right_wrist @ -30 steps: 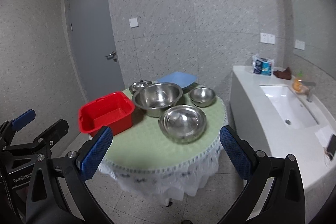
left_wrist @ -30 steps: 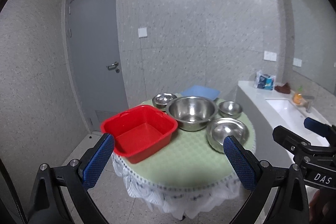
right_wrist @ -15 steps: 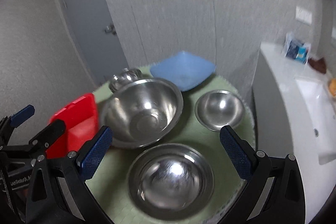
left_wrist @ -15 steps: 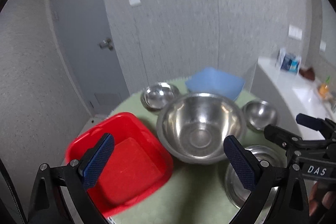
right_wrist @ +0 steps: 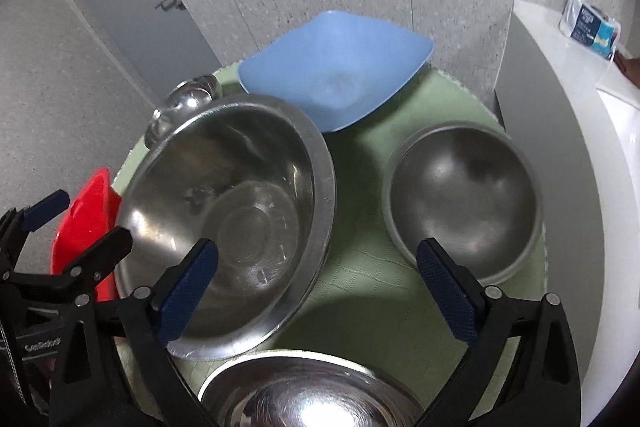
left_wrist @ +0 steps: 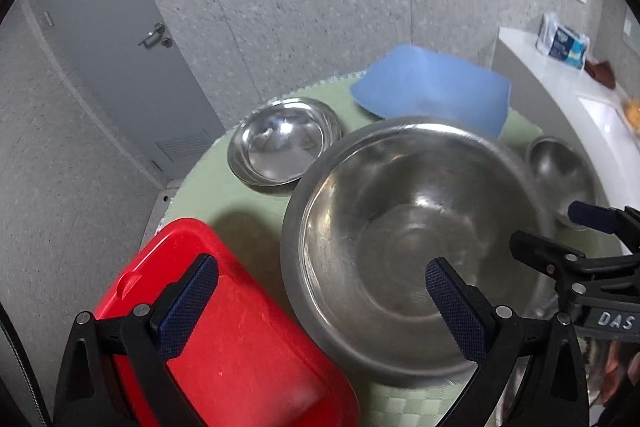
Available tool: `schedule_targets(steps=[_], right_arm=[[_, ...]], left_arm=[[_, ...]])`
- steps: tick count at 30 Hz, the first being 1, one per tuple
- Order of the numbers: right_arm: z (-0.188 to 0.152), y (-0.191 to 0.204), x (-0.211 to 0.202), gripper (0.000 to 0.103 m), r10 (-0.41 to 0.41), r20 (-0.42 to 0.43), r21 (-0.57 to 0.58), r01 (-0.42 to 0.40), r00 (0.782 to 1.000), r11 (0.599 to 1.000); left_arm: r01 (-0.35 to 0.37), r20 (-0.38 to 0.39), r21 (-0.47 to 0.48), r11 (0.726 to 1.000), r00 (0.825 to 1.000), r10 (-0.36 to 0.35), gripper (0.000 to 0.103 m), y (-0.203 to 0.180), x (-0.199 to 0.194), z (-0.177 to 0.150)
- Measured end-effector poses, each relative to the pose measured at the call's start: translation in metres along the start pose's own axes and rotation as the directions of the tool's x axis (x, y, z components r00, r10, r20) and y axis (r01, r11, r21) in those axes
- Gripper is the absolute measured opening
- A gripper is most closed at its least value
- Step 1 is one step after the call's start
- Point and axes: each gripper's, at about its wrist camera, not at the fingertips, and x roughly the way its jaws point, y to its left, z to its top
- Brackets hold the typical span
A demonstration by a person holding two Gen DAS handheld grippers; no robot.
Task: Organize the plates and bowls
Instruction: 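Move both tools toward the large steel bowl on the table, then close both grippers on the rim of the large steel bowl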
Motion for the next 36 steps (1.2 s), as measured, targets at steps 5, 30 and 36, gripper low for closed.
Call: schedule_targets(steps=[5,30,36], right_arm=[[0.002,0.006,0.014,0.079,-0.003,-0.029,0.013,0.003,1.0,1.0],[0.016,0.038,-0.036,0.034,0.008,0.082,0.063,-0.013,0.997,0.998],[0.016,0.096,-0.054,0.034,0.065,0.116,-0.014,-0.064,0.991,0.998]], left_arm=[[0.034,-0.06,0.048,0.998,0.998,-0.031,0.081,0.004,0.048,0.018],[0.238,0.089,-0.039,0.971,0.968,-0.234,0.022,0.101,0.025,0.016],[0.192,0.156,-0.094,0.977,0.972,-0.176,0.022,0.158,-0.013,-0.016]])
